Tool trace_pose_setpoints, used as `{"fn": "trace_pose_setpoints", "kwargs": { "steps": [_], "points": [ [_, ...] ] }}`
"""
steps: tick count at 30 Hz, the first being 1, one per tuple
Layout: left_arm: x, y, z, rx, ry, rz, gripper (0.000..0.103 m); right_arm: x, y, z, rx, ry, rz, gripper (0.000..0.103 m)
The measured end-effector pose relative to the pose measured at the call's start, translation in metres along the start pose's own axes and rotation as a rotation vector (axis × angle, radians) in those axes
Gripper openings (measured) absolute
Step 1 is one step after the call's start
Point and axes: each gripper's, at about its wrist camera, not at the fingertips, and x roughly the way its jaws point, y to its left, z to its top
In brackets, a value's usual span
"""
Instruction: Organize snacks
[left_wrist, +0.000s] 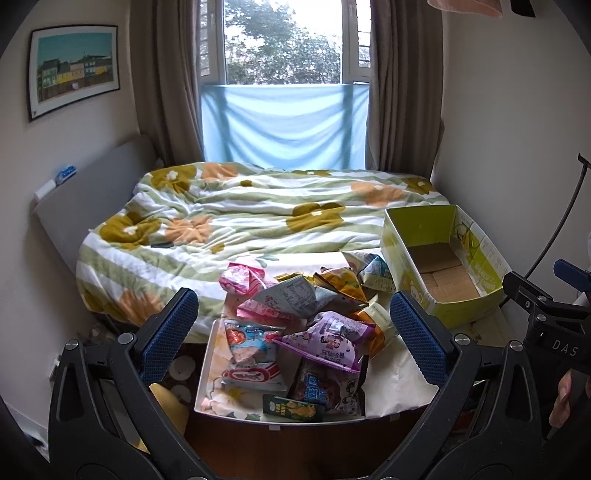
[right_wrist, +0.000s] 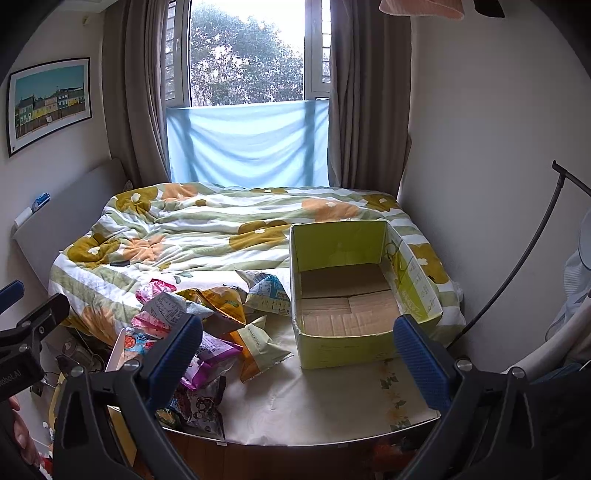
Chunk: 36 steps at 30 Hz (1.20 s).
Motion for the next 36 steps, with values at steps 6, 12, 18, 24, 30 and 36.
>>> {"fn": "trace_pose_setpoints", "kwargs": {
  "steps": [6,12,18,24,30,36],
  "points": [
    [0.0004,-0.0004,0.0004,-0.003,0.007,-0.008,0.102,0.0001,0.0002,0.0004,0.001,0.002,0.0,0.103],
    [0.0009,-0.0015,0.0018,-0.001,0.012,-0.007,0.102,0.0008,-0.0005,0.001,0.002,0.003,0.001,0.103],
    [0.001,-0.002,0.0019,-0.001,0.012,-0.006,0.102,0.0015,-0.0007,0.0013,0.002,0.003,0.001,0.103],
    [0.0003,-0.0025,0.0011,-0.001,0.013,-0.003,0.102,0.0009,-0.0007,0.0015,0.003,0.004,0.002,0.103],
    [0.0009,-0.0029,0.0006,0.001,0.014,0.0,0.102,0.0016,-0.0014,0.002,0.004,0.005,0.003,0.103],
    [0.0011,-0.001,-0.0002,-0.003,0.017,-0.003,0.102,0.0019,-0.0015,0.0022,0.005,0.005,0.004,0.103]
  ]
}}
